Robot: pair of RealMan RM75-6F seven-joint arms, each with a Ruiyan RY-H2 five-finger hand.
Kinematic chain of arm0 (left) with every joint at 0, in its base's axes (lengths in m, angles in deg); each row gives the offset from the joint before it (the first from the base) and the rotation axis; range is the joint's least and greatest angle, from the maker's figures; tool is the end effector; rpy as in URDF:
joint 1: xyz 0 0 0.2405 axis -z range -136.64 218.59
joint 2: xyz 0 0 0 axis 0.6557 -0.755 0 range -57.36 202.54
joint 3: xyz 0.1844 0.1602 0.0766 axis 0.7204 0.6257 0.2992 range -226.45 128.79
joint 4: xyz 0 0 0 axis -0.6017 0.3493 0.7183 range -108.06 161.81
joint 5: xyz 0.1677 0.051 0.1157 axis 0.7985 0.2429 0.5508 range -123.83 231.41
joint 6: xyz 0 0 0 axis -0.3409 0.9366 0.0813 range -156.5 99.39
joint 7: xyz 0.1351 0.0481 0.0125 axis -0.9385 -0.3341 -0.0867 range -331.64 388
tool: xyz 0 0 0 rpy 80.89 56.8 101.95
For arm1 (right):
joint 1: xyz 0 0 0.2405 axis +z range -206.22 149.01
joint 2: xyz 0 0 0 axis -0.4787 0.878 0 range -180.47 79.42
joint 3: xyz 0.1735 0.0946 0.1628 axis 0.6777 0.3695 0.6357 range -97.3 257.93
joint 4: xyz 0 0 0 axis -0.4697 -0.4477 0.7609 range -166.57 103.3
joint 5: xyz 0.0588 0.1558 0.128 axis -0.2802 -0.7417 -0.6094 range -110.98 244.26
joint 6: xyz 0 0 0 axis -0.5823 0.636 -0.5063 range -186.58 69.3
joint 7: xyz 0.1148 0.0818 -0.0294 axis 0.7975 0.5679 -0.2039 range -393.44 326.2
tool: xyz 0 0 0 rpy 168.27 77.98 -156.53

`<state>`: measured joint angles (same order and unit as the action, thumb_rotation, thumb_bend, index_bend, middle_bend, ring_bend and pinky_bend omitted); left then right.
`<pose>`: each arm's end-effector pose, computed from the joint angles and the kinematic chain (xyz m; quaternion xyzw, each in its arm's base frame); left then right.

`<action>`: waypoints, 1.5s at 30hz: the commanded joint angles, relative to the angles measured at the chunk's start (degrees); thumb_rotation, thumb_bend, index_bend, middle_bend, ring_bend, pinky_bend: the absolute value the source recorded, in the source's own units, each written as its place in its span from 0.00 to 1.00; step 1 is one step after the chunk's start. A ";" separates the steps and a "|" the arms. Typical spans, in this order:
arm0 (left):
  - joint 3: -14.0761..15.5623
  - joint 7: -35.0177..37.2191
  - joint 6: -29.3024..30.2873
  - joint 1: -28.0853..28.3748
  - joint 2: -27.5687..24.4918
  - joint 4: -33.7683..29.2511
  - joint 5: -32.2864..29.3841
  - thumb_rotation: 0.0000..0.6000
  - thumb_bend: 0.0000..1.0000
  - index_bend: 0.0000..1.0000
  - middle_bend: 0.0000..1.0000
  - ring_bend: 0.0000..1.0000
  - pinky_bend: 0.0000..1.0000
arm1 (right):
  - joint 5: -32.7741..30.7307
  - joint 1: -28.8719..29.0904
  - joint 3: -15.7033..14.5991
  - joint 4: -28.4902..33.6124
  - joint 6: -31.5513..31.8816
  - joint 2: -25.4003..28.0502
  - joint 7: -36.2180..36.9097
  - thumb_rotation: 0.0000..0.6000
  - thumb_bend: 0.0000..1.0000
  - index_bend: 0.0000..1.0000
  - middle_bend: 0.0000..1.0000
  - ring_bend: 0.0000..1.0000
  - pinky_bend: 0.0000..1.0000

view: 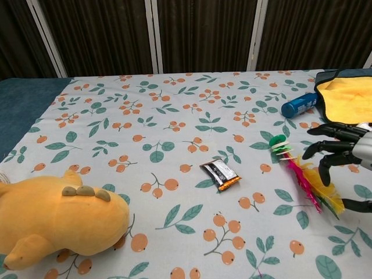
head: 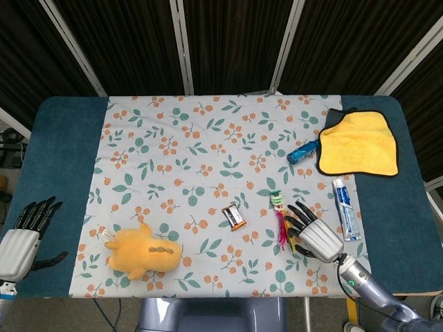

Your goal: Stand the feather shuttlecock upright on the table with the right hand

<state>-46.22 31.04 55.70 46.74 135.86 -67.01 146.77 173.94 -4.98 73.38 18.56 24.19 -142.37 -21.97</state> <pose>-0.2968 0.1634 0.1403 -0.6410 -0.4067 -0.3961 0.5165 -0.2873 -0.2468 0.0113 0.8028 -0.2269 0.4185 0.3589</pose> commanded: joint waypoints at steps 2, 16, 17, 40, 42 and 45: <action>-0.02 0.06 -0.04 0.01 0.00 -0.02 -0.05 1.00 0.18 0.00 0.00 0.00 0.00 | -0.60 -0.09 0.14 -0.35 -0.03 -0.66 -0.28 1.00 0.20 0.53 0.23 0.00 0.00; -0.01 0.47 -0.32 0.09 -0.09 -0.03 -0.19 1.00 0.18 0.00 0.00 0.00 0.00 | -1.72 -0.02 -0.30 -0.45 -0.53 -1.57 -0.55 1.00 0.37 0.63 0.25 0.00 0.00; -0.02 0.47 -0.32 0.09 -0.07 0.00 -0.20 1.00 0.18 0.00 0.00 0.00 0.00 | -1.79 -0.04 -0.31 -0.42 -0.51 -1.56 -0.55 1.00 0.38 0.63 0.25 0.00 0.00; -0.06 0.52 -0.34 0.08 -0.13 -0.15 -0.28 1.00 0.18 0.00 0.00 0.00 0.00 | -1.97 1.43 1.05 5.61 1.15 1.76 -3.83 1.00 0.42 0.67 0.28 0.00 0.00; -0.06 0.54 -0.28 0.06 -0.12 -0.14 -0.27 1.00 0.18 0.00 0.00 0.00 0.00 | -2.13 1.61 1.34 6.72 1.15 2.49 -4.38 1.00 0.41 0.67 0.28 0.00 0.00; -0.07 0.55 -0.30 0.06 -0.14 -0.14 -0.29 1.00 0.18 0.00 0.00 0.00 0.00 | -2.32 1.76 1.57 8.05 1.00 3.54 -5.27 1.00 0.41 0.67 0.29 0.00 0.00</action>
<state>-46.29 31.59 55.39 46.80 135.72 -67.14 146.48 171.75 -3.35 74.77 26.10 25.24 -139.28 -26.82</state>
